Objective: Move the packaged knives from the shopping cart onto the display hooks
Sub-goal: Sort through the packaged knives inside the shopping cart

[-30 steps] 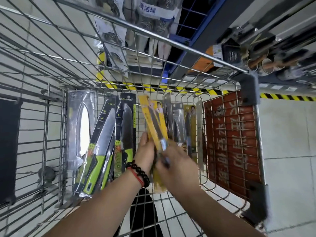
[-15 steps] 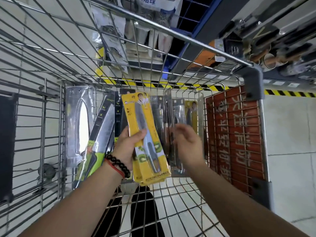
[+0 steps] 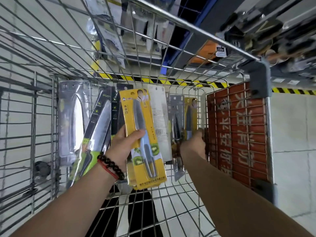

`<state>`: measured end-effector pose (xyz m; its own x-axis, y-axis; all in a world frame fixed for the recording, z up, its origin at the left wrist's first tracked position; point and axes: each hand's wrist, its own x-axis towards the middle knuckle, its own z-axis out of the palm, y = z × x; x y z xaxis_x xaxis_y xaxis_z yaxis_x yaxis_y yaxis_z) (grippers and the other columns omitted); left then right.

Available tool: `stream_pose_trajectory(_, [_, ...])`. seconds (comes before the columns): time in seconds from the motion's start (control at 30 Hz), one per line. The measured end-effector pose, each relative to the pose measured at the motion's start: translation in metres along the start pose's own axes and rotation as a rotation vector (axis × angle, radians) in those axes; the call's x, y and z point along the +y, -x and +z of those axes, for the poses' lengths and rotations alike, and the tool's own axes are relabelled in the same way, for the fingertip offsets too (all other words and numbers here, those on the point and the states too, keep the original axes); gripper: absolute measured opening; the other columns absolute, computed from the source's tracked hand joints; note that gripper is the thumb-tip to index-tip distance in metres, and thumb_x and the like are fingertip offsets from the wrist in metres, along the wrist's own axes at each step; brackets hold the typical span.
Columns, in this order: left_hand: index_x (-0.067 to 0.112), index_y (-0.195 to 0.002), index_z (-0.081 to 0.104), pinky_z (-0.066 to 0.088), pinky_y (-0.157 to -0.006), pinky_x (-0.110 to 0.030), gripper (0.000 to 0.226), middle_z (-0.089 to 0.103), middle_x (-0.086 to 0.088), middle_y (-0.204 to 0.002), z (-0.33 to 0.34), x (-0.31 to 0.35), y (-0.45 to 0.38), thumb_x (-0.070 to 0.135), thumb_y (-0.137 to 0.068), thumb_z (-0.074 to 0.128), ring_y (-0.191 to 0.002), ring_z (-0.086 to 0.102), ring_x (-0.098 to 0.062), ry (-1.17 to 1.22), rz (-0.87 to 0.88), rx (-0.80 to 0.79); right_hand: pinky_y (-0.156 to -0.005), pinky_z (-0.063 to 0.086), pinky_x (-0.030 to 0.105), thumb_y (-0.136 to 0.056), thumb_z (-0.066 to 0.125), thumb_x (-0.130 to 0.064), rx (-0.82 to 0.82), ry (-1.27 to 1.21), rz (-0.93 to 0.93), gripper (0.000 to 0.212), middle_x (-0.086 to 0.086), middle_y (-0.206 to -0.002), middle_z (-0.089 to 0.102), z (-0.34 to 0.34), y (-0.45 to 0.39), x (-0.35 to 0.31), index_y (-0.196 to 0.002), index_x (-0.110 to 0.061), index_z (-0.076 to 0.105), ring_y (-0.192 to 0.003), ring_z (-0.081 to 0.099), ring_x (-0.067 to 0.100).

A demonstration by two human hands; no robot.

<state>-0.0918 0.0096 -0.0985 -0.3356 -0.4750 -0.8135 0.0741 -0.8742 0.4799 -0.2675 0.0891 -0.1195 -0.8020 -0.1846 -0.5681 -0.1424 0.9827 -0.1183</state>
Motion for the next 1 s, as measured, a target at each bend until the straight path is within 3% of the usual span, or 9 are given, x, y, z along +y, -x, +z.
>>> stream_pose_trajectory(0.07, [0.035, -0.105, 0.052, 0.035, -0.093, -0.029, 0.030, 0.062, 0.017, -0.102, 0.000, 0.000, 0.001, 0.020, -0.086, 0.068, -0.090, 0.058, -0.003, -0.024, 0.014, -0.010, -0.066, 0.047, 0.035, -0.090, 0.050, -0.001, 0.023, 0.085, -0.044, 0.041, 0.010, -0.102, 0.064, -0.002, 0.001, 0.001, -0.125, -0.015, 0.034, -0.076, 0.054, 0.025])
stream_pose_trajectory(0.2, [0.036, -0.084, 0.046, 0.038, -0.059, -0.016, 0.028, 0.060, 0.021, -0.082, 0.002, 0.001, 0.005, 0.016, -0.089, 0.064, -0.077, 0.056, 0.007, -0.049, 0.051, -0.045, -0.064, 0.044, 0.032, -0.087, 0.053, 0.002, 0.017, 0.136, -0.120, 0.036, 0.012, -0.099, 0.064, -0.004, -0.006, 0.001, -0.117, -0.011, 0.038, -0.076, 0.052, 0.025])
stream_pose_trajectory(0.3, [0.034, -0.116, 0.049, 0.039, -0.047, -0.005, 0.037, 0.061, 0.028, -0.065, 0.003, 0.002, 0.008, 0.013, -0.090, 0.064, -0.064, 0.058, 0.016, -0.049, 0.063, -0.017, -0.065, 0.044, 0.033, -0.087, 0.052, 0.000, 0.018, 0.130, -0.124, 0.030, 0.016, -0.101, 0.064, -0.007, -0.008, -0.001, -0.115, -0.009, 0.042, -0.077, 0.052, 0.028])
stream_pose_trajectory(0.4, [0.030, -0.128, 0.046, 0.045, -0.065, -0.012, 0.044, 0.059, 0.030, -0.062, 0.004, 0.004, 0.013, 0.013, -0.091, 0.062, -0.052, 0.054, 0.017, -0.077, 0.042, -0.005, -0.068, 0.044, 0.034, -0.086, 0.052, 0.002, 0.059, 0.146, -0.117, 0.038, 0.016, -0.106, 0.064, -0.009, -0.008, -0.001, -0.121, -0.011, 0.040, -0.082, 0.056, 0.032])
stream_pose_trajectory(0.47, [0.036, -0.125, 0.044, 0.039, -0.058, -0.008, 0.045, 0.052, 0.024, -0.073, 0.004, 0.003, 0.016, 0.013, -0.091, 0.063, -0.049, 0.050, 0.018, -0.057, 0.036, -0.028, -0.073, 0.049, 0.038, -0.085, 0.052, -0.001, 0.089, 0.130, -0.124, 0.039, 0.015, -0.110, 0.065, -0.010, -0.010, 0.000, -0.119, -0.015, 0.039, -0.092, 0.062, 0.036])
stream_pose_trajectory(0.57, [0.036, -0.083, 0.041, 0.039, -0.051, -0.003, 0.034, 0.054, 0.020, -0.076, 0.004, 0.001, 0.015, 0.011, -0.090, 0.063, -0.044, 0.053, 0.017, -0.061, 0.021, -0.034, -0.076, 0.050, 0.039, -0.088, 0.053, -0.009, 0.040, 0.146, -0.146, 0.032, 0.013, -0.112, 0.065, -0.009, -0.012, 0.002, -0.117, -0.017, 0.043, -0.098, 0.063, 0.035])
stream_pose_trajectory(0.73, [0.033, -0.083, 0.047, 0.041, -0.042, -0.004, 0.030, 0.065, 0.024, -0.067, 0.002, -0.005, 0.010, 0.009, -0.088, 0.065, -0.056, 0.061, 0.015, -0.107, 0.010, -0.015, -0.081, 0.049, 0.041, -0.089, 0.050, -0.007, 0.026, 0.321, -0.243, 0.039, 0.012, -0.123, 0.054, -0.001, -0.008, 0.005, -0.128, -0.014, 0.047, -0.109, 0.057, 0.032])
stream_pose_trajectory(0.8, [0.033, -0.091, 0.055, 0.046, -0.052, -0.008, 0.025, 0.071, 0.023, -0.073, 0.001, -0.005, 0.008, 0.012, -0.087, 0.067, -0.074, 0.067, 0.007, -0.142, 0.008, -0.027, -0.078, 0.050, 0.043, -0.087, 0.051, -0.003, 0.035, 0.343, -0.272, 0.043, 0.013, -0.124, 0.052, 0.002, -0.008, 0.006, -0.129, -0.012, 0.047, -0.107, 0.059, 0.034])
stream_pose_trajectory(1.0, [0.033, -0.088, 0.055, 0.042, -0.044, -0.003, 0.026, 0.071, 0.022, -0.070, 0.001, -0.008, 0.006, 0.010, -0.087, 0.066, -0.061, 0.064, 0.011, -0.156, 0.018, -0.038, -0.072, 0.057, 0.038, -0.081, 0.056, 0.000, 0.070, 0.207, -0.185, 0.023, 0.012, -0.099, 0.068, 0.000, -0.017, 0.007, -0.101, -0.010, 0.058, -0.086, 0.065, 0.030])
